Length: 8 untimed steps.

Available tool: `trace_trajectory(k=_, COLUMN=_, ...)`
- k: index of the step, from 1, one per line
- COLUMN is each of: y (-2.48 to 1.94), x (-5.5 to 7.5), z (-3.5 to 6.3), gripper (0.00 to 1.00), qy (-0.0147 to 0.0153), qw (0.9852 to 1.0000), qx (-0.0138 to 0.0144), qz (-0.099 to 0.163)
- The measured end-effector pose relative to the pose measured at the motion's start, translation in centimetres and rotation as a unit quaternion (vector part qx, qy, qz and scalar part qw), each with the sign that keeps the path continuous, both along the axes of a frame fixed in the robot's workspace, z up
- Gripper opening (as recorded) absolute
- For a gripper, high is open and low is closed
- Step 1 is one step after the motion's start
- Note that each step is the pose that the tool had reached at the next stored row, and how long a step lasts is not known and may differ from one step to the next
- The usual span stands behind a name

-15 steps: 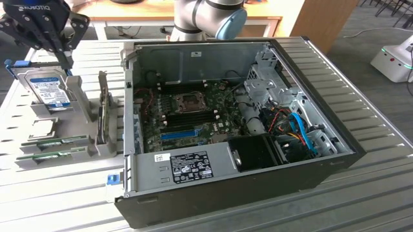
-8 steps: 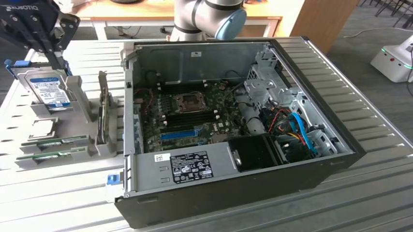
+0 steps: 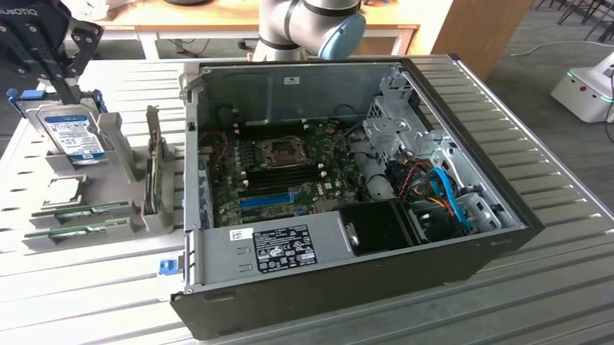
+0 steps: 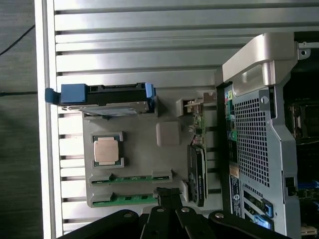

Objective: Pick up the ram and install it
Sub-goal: 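Reach for the ram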

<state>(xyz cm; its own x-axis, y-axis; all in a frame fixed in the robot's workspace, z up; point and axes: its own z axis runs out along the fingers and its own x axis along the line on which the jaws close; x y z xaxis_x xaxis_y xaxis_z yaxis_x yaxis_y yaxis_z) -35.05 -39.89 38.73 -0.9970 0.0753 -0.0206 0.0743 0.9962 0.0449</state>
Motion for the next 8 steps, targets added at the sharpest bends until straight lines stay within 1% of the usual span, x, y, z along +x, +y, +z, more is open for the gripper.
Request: trace_trajectory(k=8, y=0.0, x=-1.7, z=-0.07, gripper=0.11, qy=0.0007, qw=1.0, qx=0.0, qz=0.0)
